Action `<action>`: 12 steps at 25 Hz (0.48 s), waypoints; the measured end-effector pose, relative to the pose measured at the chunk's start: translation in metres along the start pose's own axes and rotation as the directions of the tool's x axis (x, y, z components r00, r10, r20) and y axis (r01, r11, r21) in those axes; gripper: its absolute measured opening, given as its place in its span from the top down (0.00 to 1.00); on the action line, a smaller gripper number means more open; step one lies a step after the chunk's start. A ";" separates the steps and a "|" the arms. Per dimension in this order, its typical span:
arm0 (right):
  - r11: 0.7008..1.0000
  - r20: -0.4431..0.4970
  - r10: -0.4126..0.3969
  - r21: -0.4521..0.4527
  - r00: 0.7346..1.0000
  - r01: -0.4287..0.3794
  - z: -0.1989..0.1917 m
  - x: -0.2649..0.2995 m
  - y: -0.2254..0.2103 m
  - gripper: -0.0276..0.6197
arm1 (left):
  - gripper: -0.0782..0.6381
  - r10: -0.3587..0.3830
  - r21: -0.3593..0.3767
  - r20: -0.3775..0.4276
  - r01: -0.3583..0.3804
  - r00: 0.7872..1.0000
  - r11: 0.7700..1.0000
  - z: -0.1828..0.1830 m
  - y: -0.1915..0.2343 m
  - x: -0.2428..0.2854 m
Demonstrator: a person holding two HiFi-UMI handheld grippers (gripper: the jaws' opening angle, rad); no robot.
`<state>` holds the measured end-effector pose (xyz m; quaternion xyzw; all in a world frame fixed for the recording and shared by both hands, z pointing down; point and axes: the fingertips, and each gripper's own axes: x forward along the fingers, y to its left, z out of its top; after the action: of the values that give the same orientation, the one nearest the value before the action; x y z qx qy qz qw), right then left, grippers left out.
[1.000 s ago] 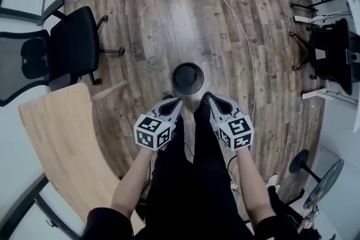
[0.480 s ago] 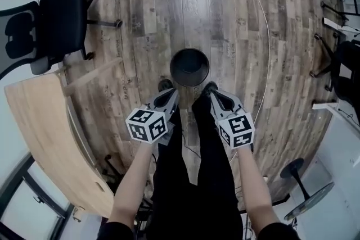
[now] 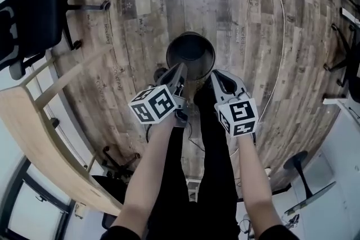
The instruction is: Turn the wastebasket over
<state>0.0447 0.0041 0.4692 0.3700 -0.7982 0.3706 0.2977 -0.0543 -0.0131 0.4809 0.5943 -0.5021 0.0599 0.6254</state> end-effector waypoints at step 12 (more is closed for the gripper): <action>1.000 -0.061 -0.019 -0.012 0.998 0.018 -0.036 0.076 -0.020 0.91 | 0.86 0.028 -0.478 0.060 0.004 0.998 0.878 -0.005 0.097 0.087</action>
<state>0.0260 -0.0040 0.5532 0.3640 -0.7875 0.3743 0.3275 -0.0741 -0.0265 0.6091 0.4204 -0.5250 -0.0813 0.7356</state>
